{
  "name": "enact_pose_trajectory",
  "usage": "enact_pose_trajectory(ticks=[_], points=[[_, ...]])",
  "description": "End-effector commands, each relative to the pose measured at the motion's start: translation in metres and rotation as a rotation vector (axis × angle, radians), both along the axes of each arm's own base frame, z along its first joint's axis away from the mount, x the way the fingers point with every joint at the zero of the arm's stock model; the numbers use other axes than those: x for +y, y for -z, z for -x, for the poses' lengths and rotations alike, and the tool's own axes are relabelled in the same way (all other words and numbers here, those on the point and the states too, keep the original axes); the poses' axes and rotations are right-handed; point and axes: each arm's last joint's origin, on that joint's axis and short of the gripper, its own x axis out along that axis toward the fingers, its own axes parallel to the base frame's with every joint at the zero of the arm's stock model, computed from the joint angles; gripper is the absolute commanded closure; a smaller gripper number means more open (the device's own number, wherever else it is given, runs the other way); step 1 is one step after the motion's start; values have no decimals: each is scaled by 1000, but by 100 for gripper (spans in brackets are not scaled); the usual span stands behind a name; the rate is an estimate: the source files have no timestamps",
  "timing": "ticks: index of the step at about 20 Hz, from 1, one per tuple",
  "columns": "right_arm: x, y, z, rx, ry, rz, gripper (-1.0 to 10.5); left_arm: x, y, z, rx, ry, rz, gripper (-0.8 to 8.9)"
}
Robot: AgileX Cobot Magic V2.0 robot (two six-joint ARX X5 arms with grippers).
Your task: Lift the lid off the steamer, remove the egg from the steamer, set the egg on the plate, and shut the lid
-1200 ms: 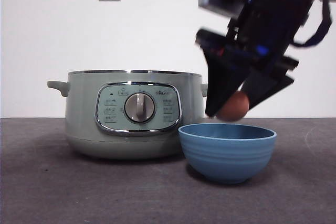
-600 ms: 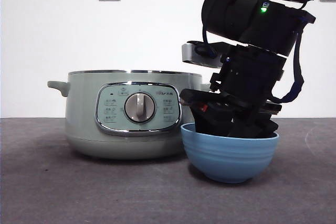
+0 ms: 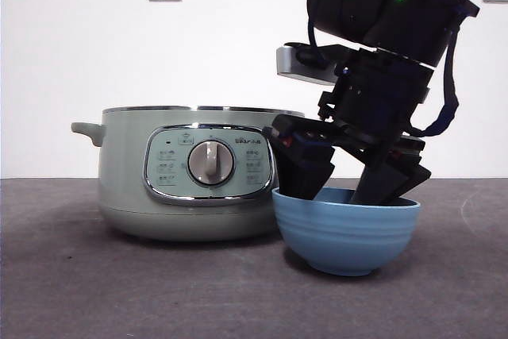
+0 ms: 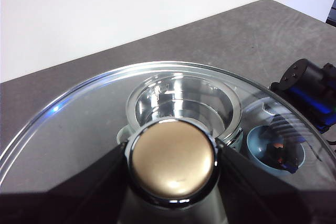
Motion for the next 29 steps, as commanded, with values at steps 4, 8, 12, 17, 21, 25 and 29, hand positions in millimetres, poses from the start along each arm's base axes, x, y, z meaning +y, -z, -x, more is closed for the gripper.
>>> enact_pose_trajectory(ticks=[4, 8, 12, 17, 21, 25, 29], points=[[-17, -51, 23, -107, -2, -97, 474, -2, -8, -4, -57, 10, 27, 822], [-45, -107, 58, -242, 8, -213, 474, -17, -12, -28, -66, 62, 41, 822], [-81, -151, 103, -384, 38, -366, 474, -40, -11, -72, -56, 92, 35, 822], [-116, -176, 145, -497, 81, -504, 474, -77, 12, -140, 13, 152, 3, 822], [-131, -179, 162, -538, 118, -520, 473, -105, 39, -186, 67, 183, -15, 822], [-133, -177, 165, -523, 120, -509, 473, -121, 60, -217, 74, 183, -18, 822], [-133, -178, 165, -526, 120, -512, 474, -131, 79, -236, 109, 182, -33, 822]])
